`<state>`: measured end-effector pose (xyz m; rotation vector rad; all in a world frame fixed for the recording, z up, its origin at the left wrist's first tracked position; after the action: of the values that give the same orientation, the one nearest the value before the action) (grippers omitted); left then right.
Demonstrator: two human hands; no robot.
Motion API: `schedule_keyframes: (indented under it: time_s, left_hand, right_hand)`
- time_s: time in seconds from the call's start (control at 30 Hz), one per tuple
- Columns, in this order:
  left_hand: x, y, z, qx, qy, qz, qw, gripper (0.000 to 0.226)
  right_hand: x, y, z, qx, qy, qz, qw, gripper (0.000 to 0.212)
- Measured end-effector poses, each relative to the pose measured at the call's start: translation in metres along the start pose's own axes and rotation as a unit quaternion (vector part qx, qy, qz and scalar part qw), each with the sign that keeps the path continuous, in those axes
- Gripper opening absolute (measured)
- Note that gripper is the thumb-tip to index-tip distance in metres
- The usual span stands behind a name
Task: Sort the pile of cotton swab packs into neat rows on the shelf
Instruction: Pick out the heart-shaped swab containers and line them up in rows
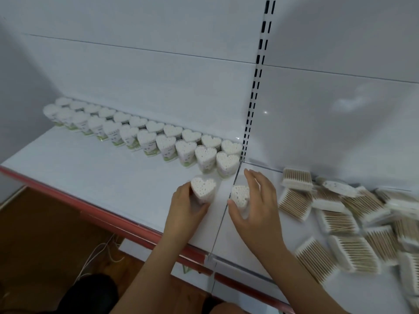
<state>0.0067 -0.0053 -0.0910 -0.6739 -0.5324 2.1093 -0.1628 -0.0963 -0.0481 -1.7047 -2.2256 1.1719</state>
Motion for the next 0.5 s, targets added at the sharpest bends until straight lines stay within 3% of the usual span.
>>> schedule_keyframes:
  time_s: [0.1, 0.23, 0.33, 0.5]
  left_hand:
    - [-0.011, 0.000, 0.001, 0.006, -0.002, 0.005, 1.000, 0.061]
    - [-0.024, 0.010, 0.017, 0.027, 0.019, -0.005, 0.999, 0.056]
    - [-0.030, 0.023, 0.019, 0.026, 0.043, -0.022, 0.999, 0.061]
    - [-0.036, 0.036, 0.013, -0.004, 0.058, -0.023, 0.998, 0.059]
  right_hand:
    - [-0.002, 0.009, 0.011, 0.004, 0.002, 0.000, 1.000, 0.071]
    - [0.006, 0.016, 0.030, -0.063, 0.102, -0.092, 0.989, 0.092]
    - [0.008, 0.022, 0.041, -0.070, 0.144, -0.120, 0.980, 0.104]
    - [0.007, 0.027, 0.047, -0.054, 0.171, -0.127, 0.976, 0.104]
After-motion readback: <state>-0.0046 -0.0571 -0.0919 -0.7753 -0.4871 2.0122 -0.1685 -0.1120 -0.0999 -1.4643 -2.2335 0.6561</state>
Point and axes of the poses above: each hand's wrist, its own x-axis away from the middle knuckle, its own y-axis out of the palm, z = x × y, the point moved 1 cm from there along -x, towards the middle knuckle, and after that the axes turned 15 degrees about y, right-handed, at the moved point
